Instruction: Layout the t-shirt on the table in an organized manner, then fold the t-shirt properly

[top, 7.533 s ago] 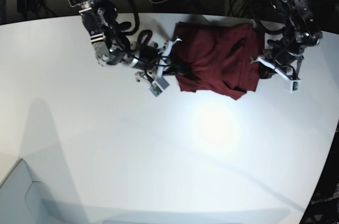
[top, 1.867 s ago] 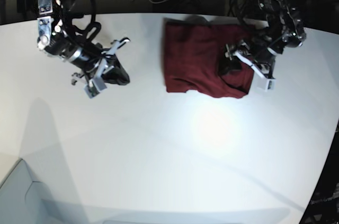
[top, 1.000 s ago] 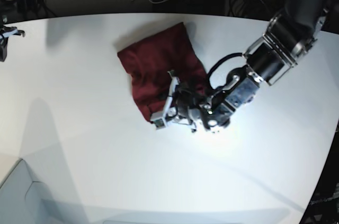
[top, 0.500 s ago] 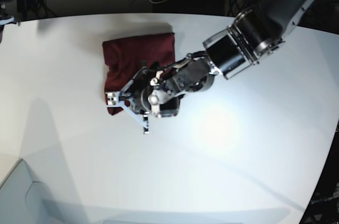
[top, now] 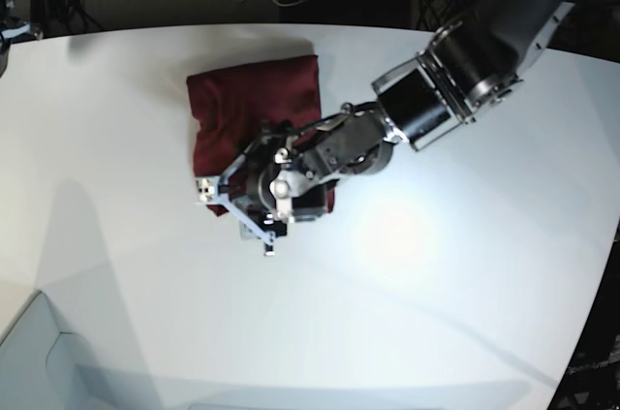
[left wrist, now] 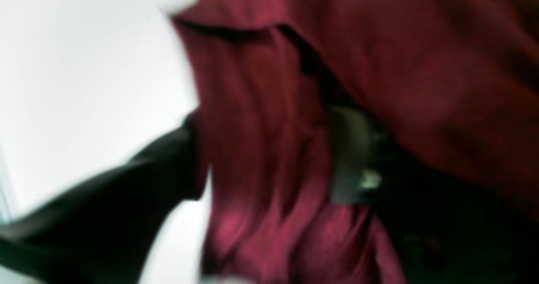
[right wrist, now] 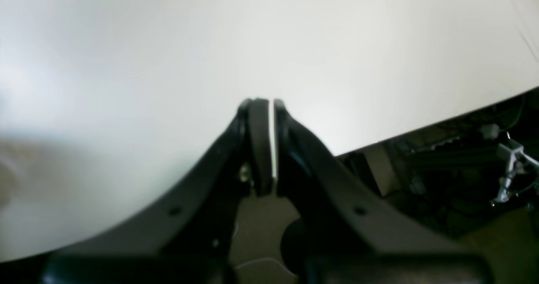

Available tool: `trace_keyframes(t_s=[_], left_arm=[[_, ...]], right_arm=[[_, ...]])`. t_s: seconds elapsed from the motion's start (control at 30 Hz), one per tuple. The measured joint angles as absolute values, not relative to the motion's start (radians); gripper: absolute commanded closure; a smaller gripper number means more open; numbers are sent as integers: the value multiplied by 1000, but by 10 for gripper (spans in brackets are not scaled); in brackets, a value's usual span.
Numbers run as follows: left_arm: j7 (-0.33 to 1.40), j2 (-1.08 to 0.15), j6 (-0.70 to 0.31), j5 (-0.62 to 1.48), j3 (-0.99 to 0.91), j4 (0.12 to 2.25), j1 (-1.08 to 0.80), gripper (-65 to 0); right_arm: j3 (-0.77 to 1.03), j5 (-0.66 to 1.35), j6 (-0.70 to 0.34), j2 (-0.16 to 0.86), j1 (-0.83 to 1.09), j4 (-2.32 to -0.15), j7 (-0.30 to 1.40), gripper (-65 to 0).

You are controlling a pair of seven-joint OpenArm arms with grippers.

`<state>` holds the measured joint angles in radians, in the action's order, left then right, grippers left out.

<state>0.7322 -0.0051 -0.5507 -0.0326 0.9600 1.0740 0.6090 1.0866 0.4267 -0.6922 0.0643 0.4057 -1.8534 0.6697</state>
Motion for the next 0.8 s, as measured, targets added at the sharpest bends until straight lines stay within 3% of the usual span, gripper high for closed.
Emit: trace_keyframes(t_s=[0.13, 0.4, 0.63, 0.8], left_arm=[[747, -11, -562, -33, 842, 1119, 593, -584], [818, -39, -561, -30, 480, 1412, 555, -586], [885, -90, -554, -35, -11, 1726, 278, -587], [900, -80, -565, -28, -379, 1806, 8, -584]], right_arm=[[1086, 427, -692, 62, 405, -1853, 670, 0], [1081, 425, -693, 23, 407, -1854, 667, 0], [941, 428, -694, 7, 428, -1835, 661, 0], [797, 431, -695, 38, 429, -1747, 660, 0]])
